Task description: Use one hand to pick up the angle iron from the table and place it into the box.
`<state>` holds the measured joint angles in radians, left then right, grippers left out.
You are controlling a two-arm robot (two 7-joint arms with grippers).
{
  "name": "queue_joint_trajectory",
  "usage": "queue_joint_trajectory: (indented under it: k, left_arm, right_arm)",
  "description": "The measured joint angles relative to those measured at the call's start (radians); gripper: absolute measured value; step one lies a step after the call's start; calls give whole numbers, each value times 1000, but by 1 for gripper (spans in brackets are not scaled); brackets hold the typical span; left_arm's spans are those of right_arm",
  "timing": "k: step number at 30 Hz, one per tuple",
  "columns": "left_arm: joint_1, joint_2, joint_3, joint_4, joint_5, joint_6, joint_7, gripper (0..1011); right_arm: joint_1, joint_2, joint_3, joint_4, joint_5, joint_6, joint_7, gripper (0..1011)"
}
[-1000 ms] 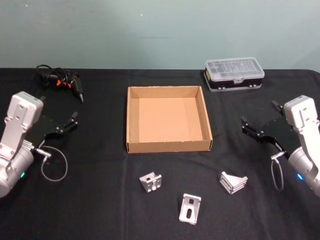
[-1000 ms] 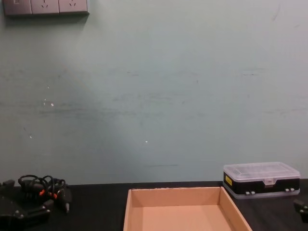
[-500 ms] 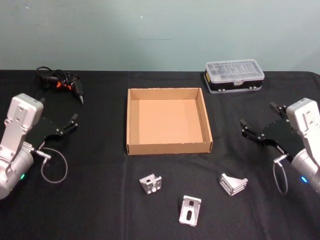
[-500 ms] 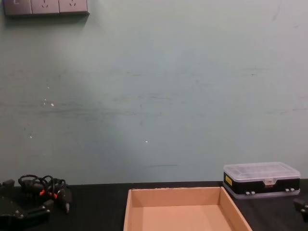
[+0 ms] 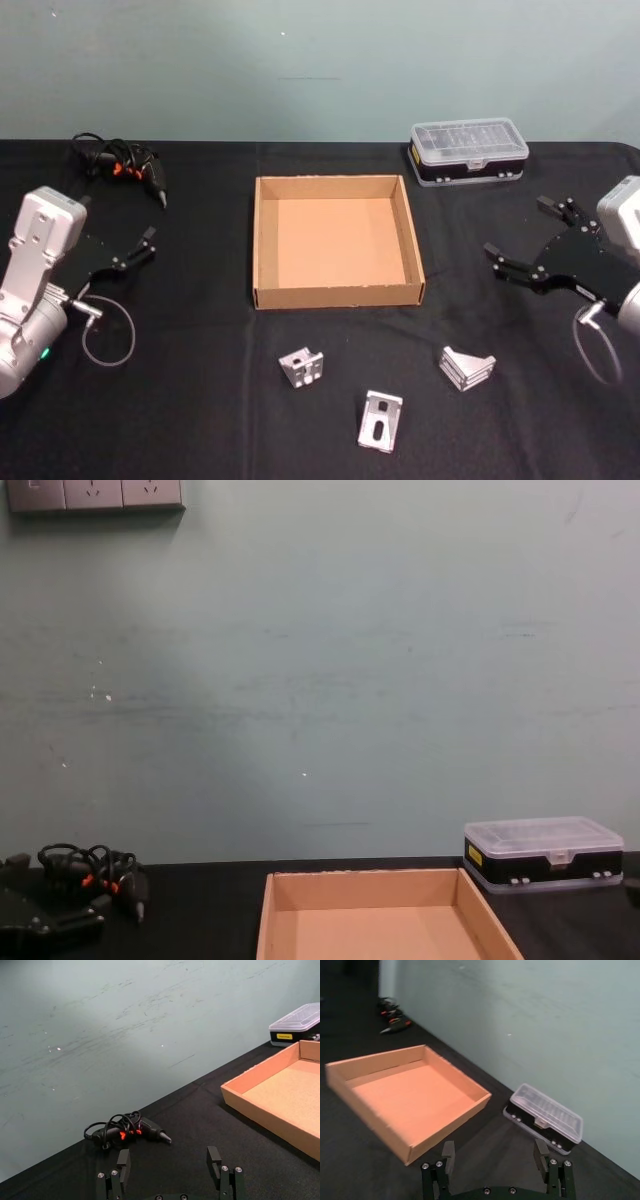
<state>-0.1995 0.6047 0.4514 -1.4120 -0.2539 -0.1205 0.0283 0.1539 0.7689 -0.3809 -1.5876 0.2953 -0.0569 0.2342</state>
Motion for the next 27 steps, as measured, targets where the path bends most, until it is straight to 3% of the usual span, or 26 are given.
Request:
queue_joint_trajectory:
  k: [5,6,11,14,21,27]
  left_arm:
    - [0,0,0,0,0,0,0,1000]
    - [0,0,0,0,0,0,0,1000]
    - [0,0,0,0,0,0,0,1000]
    - [0,0,0,0,0,0,0,1000]
    - [0,0,0,0,0,0,0,1000]
    - [0,0,0,0,0,0,0,1000]
  right_arm:
    - [11,75,8,-58,18,71,115,1002]
    - [11,75,8,-58,18,71,115,1003]
    - [45,158,6,-100,21,139,259,1003]
    - [62,184,5,-110,21,159,312,1003]
    - [137,261,-18,-134,-20,204,488,1003]
    - [194,288,-56,-143,-63,208,600,1002]
